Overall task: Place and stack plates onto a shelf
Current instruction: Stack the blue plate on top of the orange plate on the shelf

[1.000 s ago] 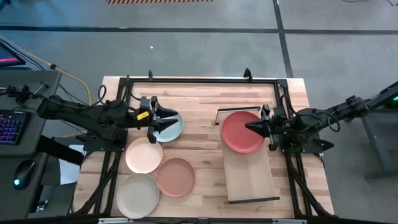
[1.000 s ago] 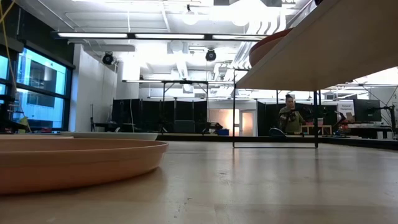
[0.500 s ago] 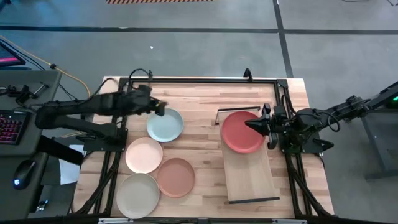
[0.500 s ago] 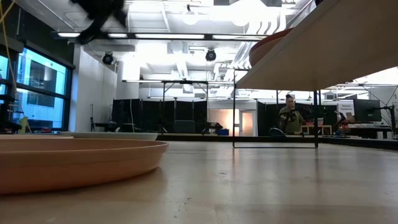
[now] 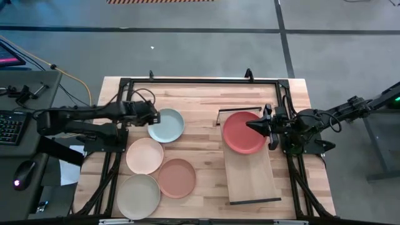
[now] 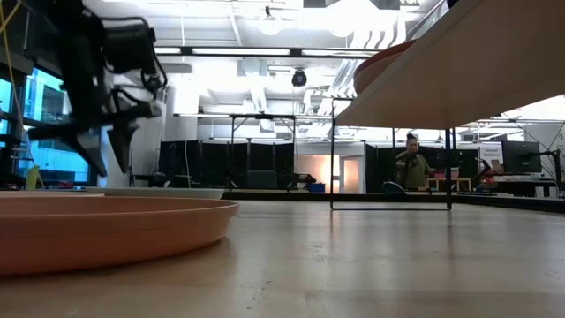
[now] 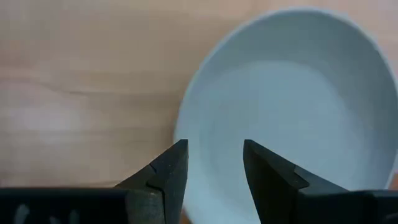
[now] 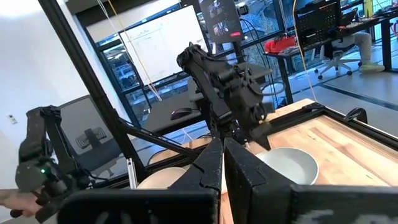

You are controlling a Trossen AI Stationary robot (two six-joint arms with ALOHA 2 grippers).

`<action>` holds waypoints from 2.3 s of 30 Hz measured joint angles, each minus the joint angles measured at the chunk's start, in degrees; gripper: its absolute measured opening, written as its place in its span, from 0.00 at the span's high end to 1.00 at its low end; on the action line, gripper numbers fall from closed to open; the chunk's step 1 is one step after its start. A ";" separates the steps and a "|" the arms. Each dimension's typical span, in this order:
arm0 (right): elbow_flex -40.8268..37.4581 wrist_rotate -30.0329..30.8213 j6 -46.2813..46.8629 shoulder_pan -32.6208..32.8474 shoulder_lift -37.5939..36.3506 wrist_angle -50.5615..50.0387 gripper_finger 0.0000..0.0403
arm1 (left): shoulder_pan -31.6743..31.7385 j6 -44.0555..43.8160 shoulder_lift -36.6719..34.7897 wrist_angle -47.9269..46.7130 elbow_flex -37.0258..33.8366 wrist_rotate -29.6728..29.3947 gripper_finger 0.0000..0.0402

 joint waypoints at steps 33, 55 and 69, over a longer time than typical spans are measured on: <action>0.00 2.58 0.22 0.00 0.00 -1.66 1.00 | -0.02 -3.63 0.80 -6.40 0.32 -11.43 0.64; 0.00 2.54 0.43 0.00 0.00 -2.99 1.00 | -0.02 -3.48 13.22 4.18 0.27 -5.31 0.66; 0.00 2.49 1.51 0.01 0.00 -2.99 1.00 | -0.07 -1.05 11.68 4.83 0.27 -7.41 0.97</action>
